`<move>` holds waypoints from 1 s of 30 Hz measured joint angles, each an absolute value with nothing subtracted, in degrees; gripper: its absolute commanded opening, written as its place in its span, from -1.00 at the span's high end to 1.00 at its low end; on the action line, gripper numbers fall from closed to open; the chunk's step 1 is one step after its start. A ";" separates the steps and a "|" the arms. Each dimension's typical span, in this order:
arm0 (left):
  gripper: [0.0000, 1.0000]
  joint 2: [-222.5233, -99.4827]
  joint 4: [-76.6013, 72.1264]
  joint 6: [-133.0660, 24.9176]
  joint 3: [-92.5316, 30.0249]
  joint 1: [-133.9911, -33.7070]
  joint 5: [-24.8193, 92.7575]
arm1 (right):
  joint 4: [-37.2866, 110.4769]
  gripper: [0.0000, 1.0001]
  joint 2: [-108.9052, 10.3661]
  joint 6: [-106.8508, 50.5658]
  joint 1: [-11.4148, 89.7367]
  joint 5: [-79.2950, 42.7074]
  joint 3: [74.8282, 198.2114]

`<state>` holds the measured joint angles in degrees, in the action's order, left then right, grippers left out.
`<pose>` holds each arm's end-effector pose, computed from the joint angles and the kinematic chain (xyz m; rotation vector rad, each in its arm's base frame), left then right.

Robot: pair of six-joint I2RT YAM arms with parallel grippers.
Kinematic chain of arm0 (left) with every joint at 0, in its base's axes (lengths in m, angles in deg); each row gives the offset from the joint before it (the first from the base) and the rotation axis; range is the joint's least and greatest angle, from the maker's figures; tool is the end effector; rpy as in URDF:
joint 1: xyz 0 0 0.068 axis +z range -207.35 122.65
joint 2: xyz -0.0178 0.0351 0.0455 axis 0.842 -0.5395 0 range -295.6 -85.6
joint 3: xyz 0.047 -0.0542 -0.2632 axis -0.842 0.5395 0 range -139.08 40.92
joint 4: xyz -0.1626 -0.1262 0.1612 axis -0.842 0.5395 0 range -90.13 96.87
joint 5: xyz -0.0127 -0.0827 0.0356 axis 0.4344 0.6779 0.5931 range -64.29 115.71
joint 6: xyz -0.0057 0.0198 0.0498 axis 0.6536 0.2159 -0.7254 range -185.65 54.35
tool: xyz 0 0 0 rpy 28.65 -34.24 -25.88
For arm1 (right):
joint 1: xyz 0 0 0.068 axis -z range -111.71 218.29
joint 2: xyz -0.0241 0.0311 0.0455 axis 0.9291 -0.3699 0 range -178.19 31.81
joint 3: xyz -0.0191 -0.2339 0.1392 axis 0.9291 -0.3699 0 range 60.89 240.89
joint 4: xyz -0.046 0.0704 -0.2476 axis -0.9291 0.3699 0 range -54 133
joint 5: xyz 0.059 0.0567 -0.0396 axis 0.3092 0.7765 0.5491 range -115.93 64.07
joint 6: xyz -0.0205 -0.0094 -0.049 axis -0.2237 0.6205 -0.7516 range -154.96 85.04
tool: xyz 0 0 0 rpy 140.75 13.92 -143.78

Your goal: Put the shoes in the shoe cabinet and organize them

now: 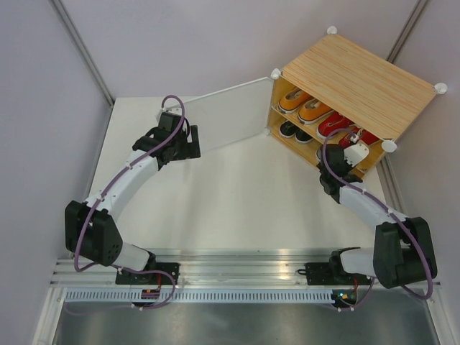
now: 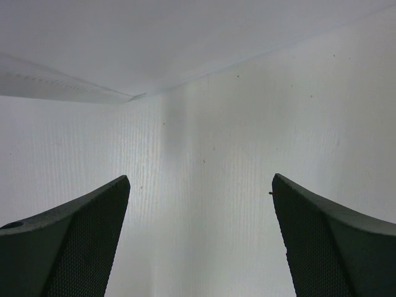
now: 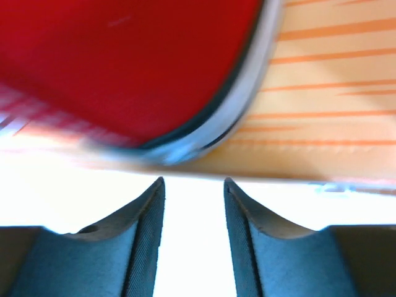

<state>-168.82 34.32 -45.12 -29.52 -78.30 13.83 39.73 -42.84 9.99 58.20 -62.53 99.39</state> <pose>0.2967 -0.1057 0.3000 -0.0882 2.3731 -0.0980 0.2617 0.0251 0.2063 0.9349 1.8979 -0.1615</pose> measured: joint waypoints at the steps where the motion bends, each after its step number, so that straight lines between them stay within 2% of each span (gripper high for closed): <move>1: -0.96 -168.73 34.32 -45.12 -29.52 -78.30 13.85 | 39.73 -0.01 -41.81 9.07 58.05 -60.94 99.12; 8: -0.96 -168.38 34.32 -45.10 -29.52 -78.30 14.05 | 42.31 -0.08 -37.70 2.08 57.17 -49.62 97.99; 19: -0.96 -168.38 34.32 -45.08 -29.52 -78.30 15.40 | 46.09 -0.06 -32.74 -8.11 53.15 -34.62 99.36; 25: -0.96 -168.38 34.32 -44.66 -29.52 -78.30 16.93 | 44.86 -0.06 -33.86 -14.86 47.88 -30.36 107.39; 30: -0.96 -168.38 34.30 -44.49 -29.52 -78.30 17.35 | 40.10 -0.06 -42.40 -20.65 46.64 -28.00 119.32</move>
<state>-168.38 34.30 -44.49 -29.52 -78.30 17.35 40.10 -42.40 -20.65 46.64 -28.00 119.32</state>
